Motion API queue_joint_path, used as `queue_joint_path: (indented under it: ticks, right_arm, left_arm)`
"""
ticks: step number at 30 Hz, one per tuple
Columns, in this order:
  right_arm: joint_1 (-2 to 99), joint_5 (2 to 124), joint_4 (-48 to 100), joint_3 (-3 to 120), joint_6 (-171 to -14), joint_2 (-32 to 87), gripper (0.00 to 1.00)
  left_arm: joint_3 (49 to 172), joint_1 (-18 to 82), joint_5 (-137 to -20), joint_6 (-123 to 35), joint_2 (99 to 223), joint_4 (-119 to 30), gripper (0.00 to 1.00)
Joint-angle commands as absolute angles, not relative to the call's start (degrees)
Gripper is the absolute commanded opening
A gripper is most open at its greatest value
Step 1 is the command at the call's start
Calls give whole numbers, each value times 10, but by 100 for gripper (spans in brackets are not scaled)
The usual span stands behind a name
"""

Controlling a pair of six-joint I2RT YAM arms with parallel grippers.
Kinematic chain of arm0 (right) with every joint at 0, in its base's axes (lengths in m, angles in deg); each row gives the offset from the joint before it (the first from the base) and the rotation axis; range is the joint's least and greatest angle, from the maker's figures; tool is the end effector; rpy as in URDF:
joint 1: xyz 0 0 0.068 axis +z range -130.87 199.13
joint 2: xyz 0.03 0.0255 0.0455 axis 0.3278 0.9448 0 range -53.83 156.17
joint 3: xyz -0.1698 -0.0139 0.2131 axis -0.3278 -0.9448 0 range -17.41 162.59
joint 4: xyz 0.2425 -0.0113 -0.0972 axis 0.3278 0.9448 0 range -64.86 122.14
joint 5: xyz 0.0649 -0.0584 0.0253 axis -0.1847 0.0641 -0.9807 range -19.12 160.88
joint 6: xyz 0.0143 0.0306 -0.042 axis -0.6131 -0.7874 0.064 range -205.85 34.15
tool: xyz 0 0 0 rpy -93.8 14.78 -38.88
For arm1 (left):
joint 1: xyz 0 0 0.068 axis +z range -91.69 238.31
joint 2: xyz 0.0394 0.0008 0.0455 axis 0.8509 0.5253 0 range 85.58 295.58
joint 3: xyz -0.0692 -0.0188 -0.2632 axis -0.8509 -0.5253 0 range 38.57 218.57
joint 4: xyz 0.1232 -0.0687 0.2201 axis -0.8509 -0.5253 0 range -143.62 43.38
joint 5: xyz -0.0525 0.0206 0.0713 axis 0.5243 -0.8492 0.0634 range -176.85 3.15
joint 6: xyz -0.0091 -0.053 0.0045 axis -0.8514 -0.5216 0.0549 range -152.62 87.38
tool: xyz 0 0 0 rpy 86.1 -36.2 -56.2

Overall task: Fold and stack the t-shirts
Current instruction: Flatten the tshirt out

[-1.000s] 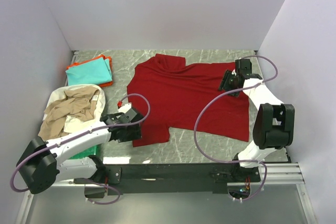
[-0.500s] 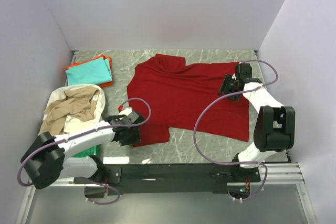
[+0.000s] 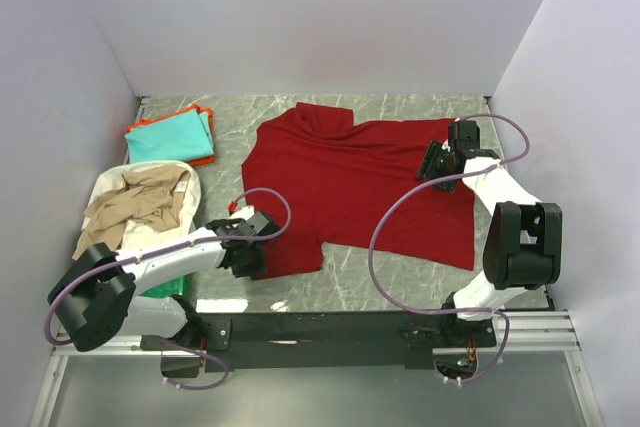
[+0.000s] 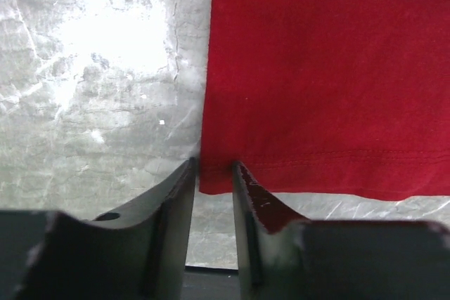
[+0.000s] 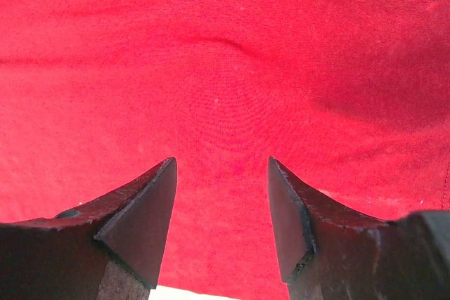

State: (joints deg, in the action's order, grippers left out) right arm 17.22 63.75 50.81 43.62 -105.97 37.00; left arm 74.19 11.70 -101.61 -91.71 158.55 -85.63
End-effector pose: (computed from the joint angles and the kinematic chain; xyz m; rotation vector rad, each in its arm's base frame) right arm 0.3281 -0.0065 0.2178 0.4389 2.5139 0.2826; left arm 0.1436 -0.1386 0.1595 -0.3465 2.7722 -0.0478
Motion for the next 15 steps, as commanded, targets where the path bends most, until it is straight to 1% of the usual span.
queue_joint_path:
  ticks: [1, 2, 3, 5, 6, 11, 15]
  right_arm:
    - [168, 643, 489, 433, -1064, 364, 61]
    - [168, 643, 489, 433, -1064, 364, 61]
    - [168, 644, 490, 433, -1064, 363, 61]
    - [168, 643, 490, 433, -1064, 363, 61]
    - [168, 644, 490, 432, -1064, 362, 61]
    - [168, 643, 487, 429, -1063, 356, 61]
    - [168, 645, 484, 417, -1070, 345, 61]
  left_arm:
    - [731, 115, -1013, -915, 1600, -840, 31]
    - [730, 114, -1012, -915, 1603, -839, 30]
    - [729, 114, -1010, -914, 1606, -839, 26]
    - [727, 114, -1008, -913, 1609, -834, 21]
    - [726, 114, -1008, -914, 1608, -833, 15]
    - [721, 114, -1006, -912, 1605, -818, 1]
    - [742, 115, -1013, -901, 1585, -814, 1]
